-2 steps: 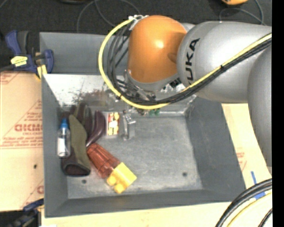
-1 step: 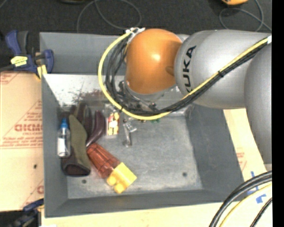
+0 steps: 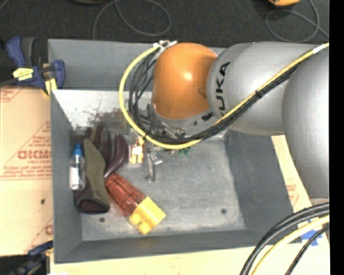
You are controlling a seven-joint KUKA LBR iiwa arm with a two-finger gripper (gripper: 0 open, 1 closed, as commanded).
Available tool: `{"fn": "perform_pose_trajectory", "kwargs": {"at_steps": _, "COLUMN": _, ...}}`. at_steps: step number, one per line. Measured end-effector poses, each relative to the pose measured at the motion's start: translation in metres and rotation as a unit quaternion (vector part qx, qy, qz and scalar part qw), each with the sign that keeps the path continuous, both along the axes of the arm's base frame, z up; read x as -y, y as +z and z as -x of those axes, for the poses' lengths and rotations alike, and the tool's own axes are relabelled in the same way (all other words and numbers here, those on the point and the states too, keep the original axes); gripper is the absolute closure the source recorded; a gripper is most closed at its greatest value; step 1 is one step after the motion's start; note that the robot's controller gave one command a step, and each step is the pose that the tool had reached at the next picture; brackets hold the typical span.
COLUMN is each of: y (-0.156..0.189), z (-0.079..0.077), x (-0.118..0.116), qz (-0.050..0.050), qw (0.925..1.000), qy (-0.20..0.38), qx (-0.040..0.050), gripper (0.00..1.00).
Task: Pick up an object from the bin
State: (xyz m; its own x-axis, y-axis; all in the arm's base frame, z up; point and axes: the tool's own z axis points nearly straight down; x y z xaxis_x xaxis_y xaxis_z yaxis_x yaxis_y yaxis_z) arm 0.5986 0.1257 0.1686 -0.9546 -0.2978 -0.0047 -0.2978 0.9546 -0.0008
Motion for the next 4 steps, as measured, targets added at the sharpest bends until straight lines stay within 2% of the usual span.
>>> {"fn": "perform_pose_trajectory", "kwargs": {"at_steps": 1, "y": 0.037, "z": -0.013, "x": -0.043, "qz": 0.002, "qw": 0.9985, "qy": 0.055, "qx": 0.0000, "gripper": 0.00}}
{"fn": "perform_pose_trajectory", "kwargs": {"at_steps": 2, "y": 0.071, "z": -0.005, "x": -0.035, "qz": -0.002, "qw": 0.9985, "qy": 0.055, "qx": 0.0024, "gripper": 0.00}}
{"fn": "perform_pose_trajectory", "kwargs": {"at_steps": 3, "y": 0.061, "z": 0.006, "x": -0.024, "qz": -0.001, "qw": 0.9960, "qy": -0.089, "qx": 0.0045, "gripper": 0.00}}
{"fn": "perform_pose_trajectory", "kwargs": {"at_steps": 4, "y": 0.041, "z": 0.019, "x": -0.011, "qz": -0.001, "qw": 0.9994, "qy": -0.034, "qx": 0.0031, "gripper": 0.00}}
